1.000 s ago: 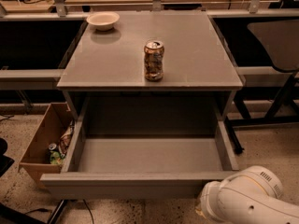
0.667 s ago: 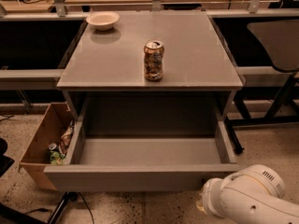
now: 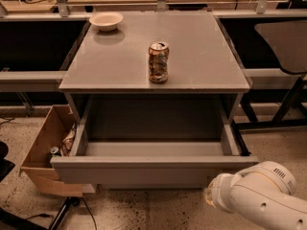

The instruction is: Close top drawer

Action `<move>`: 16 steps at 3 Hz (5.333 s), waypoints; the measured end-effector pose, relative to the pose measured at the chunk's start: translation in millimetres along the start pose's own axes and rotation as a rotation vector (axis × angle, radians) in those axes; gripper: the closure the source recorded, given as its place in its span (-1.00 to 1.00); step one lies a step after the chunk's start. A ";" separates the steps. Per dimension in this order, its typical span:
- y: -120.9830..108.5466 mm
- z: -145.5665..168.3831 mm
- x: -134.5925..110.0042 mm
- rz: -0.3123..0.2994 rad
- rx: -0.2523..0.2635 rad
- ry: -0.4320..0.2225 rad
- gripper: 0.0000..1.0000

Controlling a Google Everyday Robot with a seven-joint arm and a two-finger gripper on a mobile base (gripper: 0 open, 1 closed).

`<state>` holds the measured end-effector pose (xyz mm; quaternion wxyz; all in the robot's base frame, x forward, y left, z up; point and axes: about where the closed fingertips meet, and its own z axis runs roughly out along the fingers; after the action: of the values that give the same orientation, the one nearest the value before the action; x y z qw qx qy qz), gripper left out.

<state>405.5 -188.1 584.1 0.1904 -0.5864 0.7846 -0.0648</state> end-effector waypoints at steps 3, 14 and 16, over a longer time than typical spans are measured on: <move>-90.6 1.3 -6.9 -0.065 0.089 -0.020 1.00; -169.5 -26.2 -12.7 -0.147 0.157 0.025 -0.01; -164.1 -135.0 32.2 -0.209 0.108 0.266 0.92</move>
Offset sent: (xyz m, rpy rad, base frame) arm 0.2598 -0.0648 0.1018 -0.0814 -0.2909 0.1430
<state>494.1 -284.8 754.3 0.1084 -0.6399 0.7331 -0.2035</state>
